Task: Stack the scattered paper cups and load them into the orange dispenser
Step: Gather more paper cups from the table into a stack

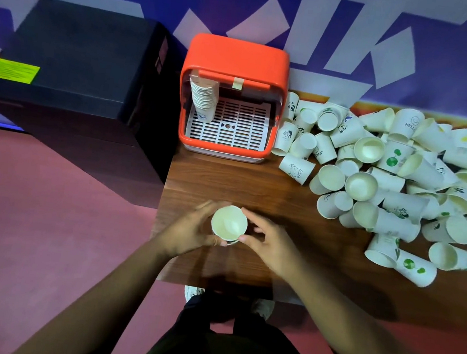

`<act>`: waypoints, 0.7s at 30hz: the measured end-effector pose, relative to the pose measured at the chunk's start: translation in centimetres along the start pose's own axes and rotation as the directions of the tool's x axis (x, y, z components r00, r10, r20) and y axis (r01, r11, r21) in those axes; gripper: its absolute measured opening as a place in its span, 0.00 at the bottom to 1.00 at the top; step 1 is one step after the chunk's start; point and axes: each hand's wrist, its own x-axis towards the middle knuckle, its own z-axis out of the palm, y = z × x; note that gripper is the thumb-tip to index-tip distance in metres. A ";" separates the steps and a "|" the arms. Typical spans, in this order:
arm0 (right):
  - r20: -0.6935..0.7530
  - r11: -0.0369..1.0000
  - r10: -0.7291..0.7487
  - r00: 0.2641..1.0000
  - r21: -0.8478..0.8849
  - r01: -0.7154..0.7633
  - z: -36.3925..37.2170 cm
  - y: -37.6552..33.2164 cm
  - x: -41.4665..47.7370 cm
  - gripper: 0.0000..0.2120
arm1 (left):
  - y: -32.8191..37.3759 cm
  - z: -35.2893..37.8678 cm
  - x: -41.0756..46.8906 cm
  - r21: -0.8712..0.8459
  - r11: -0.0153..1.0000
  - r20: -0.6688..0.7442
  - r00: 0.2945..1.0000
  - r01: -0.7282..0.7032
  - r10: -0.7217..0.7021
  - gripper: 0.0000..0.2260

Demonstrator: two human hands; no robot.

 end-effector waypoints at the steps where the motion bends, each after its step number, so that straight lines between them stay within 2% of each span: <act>1: -0.006 1.000 -0.013 1.000 -0.027 0.013 0.3 0.2 0.1 0.30 | -0.3 0.2 -0.1 -0.007 1.000 0.011 1.000 0.008 -0.008 0.38; 7: -0.040 0.999 -0.039 0.998 -0.038 0.038 1.3 1.5 0.3 0.30 | -0.6 -0.1 0.1 0.014 1.000 0.071 0.997 0.011 -0.012 0.39; 11: -0.044 1.000 0.024 0.999 -0.005 -0.025 -0.7 1.4 -0.2 0.26 | 0.2 -1.2 0.9 0.039 0.998 0.076 0.996 0.043 -0.046 0.38; 13: -0.147 1.000 0.027 0.989 -0.007 -0.029 -2.4 1.8 -0.1 0.22 | 0.9 -1.6 1.9 0.062 0.997 0.005 0.999 0.037 -0.038 0.31; 16: -0.319 0.997 0.040 0.947 -0.052 -0.059 -5.7 3.7 0.3 0.17 | 2.7 -1.7 4.6 0.182 0.983 -0.095 0.995 -0.016 0.034 0.23; 21: -0.518 0.948 0.200 0.831 -0.111 -0.297 -10.6 8.0 0.7 0.18 | 5.8 -0.2 10.9 0.260 0.964 -0.092 0.992 -0.061 0.087 0.22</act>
